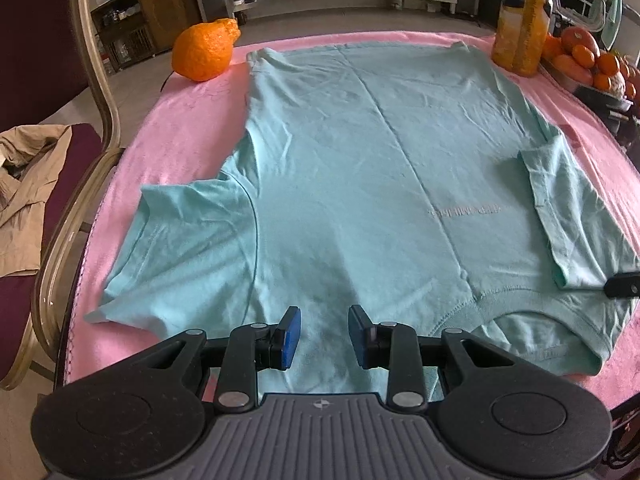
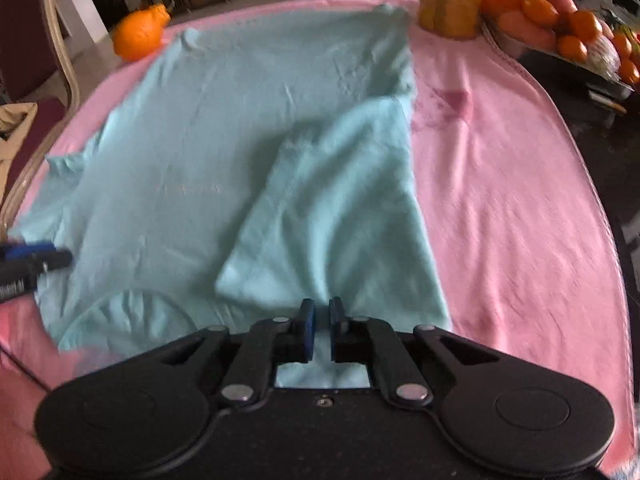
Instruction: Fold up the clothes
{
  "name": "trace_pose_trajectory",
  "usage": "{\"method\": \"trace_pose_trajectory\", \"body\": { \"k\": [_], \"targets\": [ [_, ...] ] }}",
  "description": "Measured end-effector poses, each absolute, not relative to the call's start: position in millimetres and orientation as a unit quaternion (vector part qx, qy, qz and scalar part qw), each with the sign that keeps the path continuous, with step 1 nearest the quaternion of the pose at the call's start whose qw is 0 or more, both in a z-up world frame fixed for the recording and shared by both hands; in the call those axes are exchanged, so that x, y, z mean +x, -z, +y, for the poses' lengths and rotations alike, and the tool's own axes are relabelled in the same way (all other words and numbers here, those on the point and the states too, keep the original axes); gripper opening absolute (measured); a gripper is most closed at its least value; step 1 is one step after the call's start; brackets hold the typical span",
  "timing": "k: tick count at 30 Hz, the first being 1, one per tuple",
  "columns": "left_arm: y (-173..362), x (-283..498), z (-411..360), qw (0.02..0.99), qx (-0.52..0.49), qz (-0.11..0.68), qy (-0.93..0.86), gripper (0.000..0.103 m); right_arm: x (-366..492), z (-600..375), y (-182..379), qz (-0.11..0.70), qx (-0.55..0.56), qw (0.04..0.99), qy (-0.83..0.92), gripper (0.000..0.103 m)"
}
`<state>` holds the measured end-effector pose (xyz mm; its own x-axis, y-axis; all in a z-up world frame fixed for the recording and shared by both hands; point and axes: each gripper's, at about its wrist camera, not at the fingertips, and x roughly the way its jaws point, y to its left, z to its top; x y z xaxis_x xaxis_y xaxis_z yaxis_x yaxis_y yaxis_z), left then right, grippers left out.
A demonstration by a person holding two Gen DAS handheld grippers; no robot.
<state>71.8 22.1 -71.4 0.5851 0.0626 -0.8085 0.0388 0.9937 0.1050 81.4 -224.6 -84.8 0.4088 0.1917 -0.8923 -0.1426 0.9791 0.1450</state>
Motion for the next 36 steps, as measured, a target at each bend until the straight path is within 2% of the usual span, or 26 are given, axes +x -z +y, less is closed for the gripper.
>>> {"method": "trace_pose_trajectory", "body": {
  "k": [2, 9, 13, 19, 24, 26, 28, 30, 36],
  "targets": [
    [67.3, 71.1, 24.0, 0.892, 0.053, 0.448, -0.008, 0.031, 79.4, -235.2, 76.3, 0.526, 0.063, 0.841, -0.107, 0.007],
    [51.9, 68.5, 35.3, 0.912, 0.073, 0.400, -0.050, 0.031, 107.0, -248.4, -6.9, 0.405, 0.126, 0.899, -0.114, 0.008],
    [59.0, 75.0, 43.9, 0.900, 0.041, 0.430, -0.047, 0.031, 137.9, -252.1, 1.2, 0.410, 0.147, 0.896, -0.082, 0.008],
    [68.6, 78.5, 40.2, 0.889, 0.028, 0.455, -0.031, 0.031, 185.1, -262.3, 78.6, 0.482, 0.194, 0.853, -0.043, 0.007],
    [73.5, 81.8, 35.5, 0.885, 0.031, 0.463, -0.023, 0.031, 209.4, -243.4, 98.9, 0.496, 0.151, 0.854, -0.030, 0.005],
    [76.6, 83.3, 34.6, 0.882, 0.033, 0.469, -0.022, 0.031, 210.7, -237.0, 102.1, 0.482, 0.136, 0.865, -0.022, 0.005],
    [78.1, 84.8, 35.0, 0.880, 0.032, 0.474, -0.021, 0.031, 209.1, -234.1, 102.0, 0.465, 0.129, 0.875, -0.026, 0.009],
    [76.7, 84.2, 35.5, 0.881, 0.030, 0.472, -0.021, 0.031, 206.9, -235.2, 96.2, 0.449, 0.122, 0.884, -0.034, 0.019],
    [75.2, 79.7, 34.1, 0.882, 0.039, 0.469, -0.018, 0.031, 172.9, -252.7, 63.6, 0.448, 0.153, 0.880, -0.026, 0.021]
  ]
}}
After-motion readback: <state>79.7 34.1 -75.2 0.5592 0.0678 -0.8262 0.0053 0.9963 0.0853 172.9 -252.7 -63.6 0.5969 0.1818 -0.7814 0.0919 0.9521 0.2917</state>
